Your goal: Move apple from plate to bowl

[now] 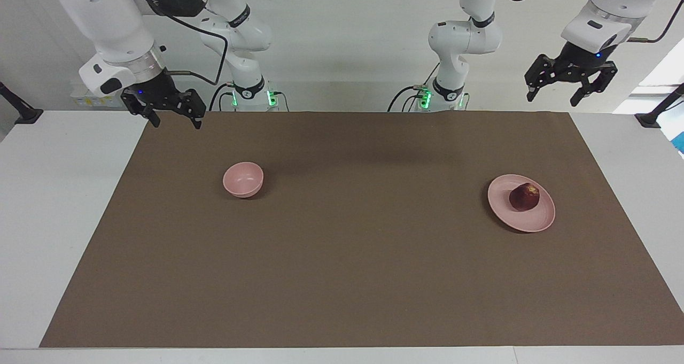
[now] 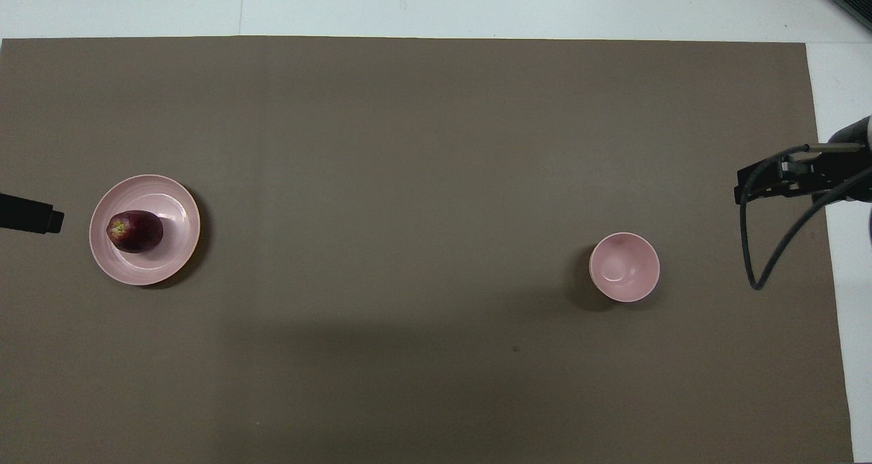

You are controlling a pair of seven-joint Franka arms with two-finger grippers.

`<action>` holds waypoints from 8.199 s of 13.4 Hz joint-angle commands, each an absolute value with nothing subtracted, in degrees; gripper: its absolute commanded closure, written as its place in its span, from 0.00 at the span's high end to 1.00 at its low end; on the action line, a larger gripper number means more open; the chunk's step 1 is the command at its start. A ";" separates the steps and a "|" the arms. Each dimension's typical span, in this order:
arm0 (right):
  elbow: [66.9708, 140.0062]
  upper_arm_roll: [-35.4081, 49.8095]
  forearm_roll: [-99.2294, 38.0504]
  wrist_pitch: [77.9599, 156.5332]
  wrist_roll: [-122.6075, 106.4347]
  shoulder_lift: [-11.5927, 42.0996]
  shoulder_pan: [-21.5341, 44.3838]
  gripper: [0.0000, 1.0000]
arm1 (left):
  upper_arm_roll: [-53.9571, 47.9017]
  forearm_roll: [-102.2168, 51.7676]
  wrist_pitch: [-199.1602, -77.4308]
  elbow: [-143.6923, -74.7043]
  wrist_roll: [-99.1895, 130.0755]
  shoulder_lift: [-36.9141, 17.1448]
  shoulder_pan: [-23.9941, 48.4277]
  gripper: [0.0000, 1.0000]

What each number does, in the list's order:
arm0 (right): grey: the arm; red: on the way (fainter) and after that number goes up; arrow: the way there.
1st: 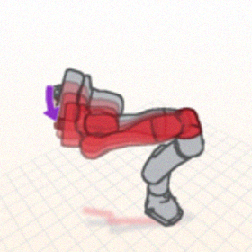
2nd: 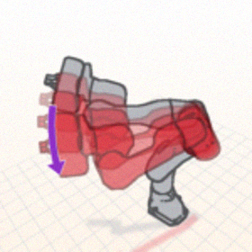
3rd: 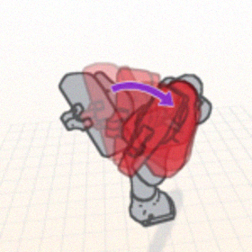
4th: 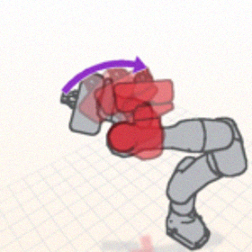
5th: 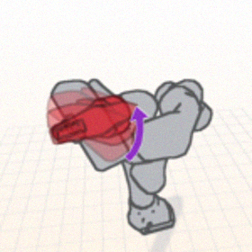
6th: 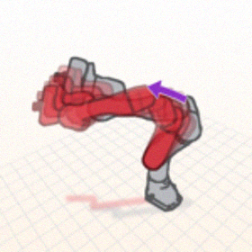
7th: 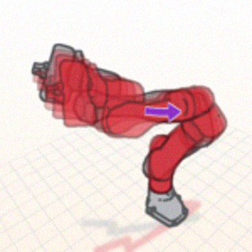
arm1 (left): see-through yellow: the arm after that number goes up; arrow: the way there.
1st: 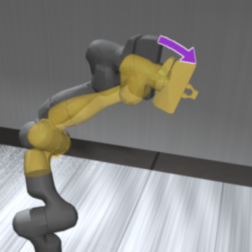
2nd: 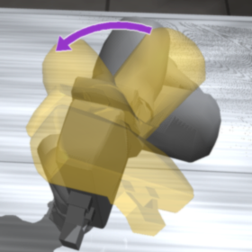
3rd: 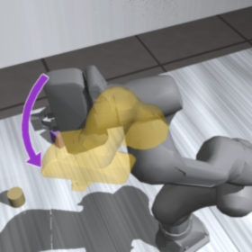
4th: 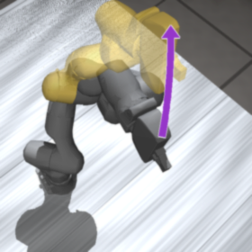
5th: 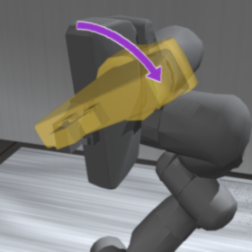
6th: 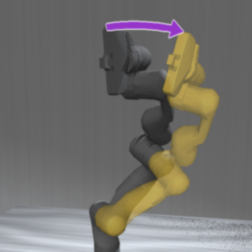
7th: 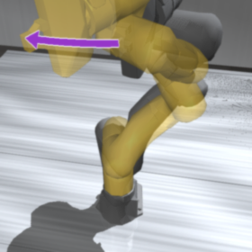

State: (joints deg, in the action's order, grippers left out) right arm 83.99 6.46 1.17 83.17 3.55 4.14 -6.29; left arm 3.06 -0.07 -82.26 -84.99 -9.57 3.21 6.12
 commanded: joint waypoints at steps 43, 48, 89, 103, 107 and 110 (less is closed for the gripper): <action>100.80 8.35 -3.95 94.65 17.21 0.87 -1.58 1.00 | 3.16 -5.45 -132.69 -124.01 -19.16 -2.54 -3.87 1.00; 102.13 8.26 -9.31 97.73 23.27 6.14 0.17 1.00 | 3.16 -5.45 -139.81 -126.11 -20.83 -6.67 -5.62 1.00; 104.15 8.26 -57.83 132.28 71.37 14.77 22.50 0.00 | -12.92 -67.24 -137.90 -126.83 -20.22 6.24 13.18 0.00; 100.12 7.65 -48.19 122.62 71.63 13.01 17.32 0.00 | -12.22 -45.16 -136.50 -121.39 -16.70 3.00 7.91 1.00; 93.62 7.91 -32.91 115.94 70.84 13.27 15.21 0.00 | -12.04 -23.94 -135.45 -118.57 -16.44 0.97 6.69 1.00; 91.59 7.82 -26.12 113.56 66.56 13.18 14.94 0.00 | -12.04 -11.81 -131.05 -117.34 -7.52 0.79 4.40 1.00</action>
State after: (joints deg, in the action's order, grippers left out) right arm 93.35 7.37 -29.74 115.56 69.93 13.16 15.48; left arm -11.84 -18.55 -134.63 -119.33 -13.08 1.48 6.32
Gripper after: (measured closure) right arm 0.313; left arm 0.000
